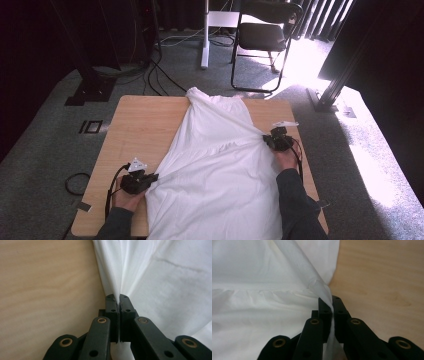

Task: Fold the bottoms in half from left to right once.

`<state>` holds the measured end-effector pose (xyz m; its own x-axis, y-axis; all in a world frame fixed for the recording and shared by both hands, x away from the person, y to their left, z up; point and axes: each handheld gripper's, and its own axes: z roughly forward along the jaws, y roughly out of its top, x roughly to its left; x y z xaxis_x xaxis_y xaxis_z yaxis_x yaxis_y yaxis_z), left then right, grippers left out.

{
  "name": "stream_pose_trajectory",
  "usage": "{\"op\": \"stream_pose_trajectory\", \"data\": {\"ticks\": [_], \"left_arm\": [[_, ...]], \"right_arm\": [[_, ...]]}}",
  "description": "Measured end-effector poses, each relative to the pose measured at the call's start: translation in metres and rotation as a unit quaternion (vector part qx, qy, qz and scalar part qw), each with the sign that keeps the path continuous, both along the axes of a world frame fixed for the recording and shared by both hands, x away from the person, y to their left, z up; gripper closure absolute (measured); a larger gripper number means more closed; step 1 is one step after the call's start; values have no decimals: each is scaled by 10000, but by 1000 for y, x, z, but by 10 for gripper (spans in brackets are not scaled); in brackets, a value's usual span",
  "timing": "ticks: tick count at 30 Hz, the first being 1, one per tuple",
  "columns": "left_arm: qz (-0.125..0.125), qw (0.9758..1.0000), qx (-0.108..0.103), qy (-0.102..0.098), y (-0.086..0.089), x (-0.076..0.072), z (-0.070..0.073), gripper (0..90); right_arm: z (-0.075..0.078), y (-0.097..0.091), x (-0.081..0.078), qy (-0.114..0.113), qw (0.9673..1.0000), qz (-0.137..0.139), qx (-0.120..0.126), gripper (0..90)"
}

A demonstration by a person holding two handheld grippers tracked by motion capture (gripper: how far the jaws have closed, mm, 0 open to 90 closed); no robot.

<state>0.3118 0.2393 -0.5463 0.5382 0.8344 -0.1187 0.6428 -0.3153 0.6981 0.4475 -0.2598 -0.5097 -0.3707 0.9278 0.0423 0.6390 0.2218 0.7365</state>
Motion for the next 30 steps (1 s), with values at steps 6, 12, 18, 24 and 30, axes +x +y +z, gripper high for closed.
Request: {"op": "stream_pose_trajectory", "data": {"ticks": [6,12,18,24,30], "left_arm": [[97,9998,-102,-160,9,2,6,701],[250,9977,-258,-582,10,25,32,496],[149,9983,-346,-438,-21,83,36,436],[150,9994,206,-234,-59,123,12,424],[73,9999,68,-91,-61,121,0,805]], "right_arm": [[-40,-2,-1,318,9992,-180,141,824],[-42,-6,-1,317,9988,-233,296,793],[-42,-5,-1,277,9989,-281,269,785],[-43,-5,-2,255,9988,-282,293,791],[-43,-5,-8,284,9989,-267,272,835]]}}
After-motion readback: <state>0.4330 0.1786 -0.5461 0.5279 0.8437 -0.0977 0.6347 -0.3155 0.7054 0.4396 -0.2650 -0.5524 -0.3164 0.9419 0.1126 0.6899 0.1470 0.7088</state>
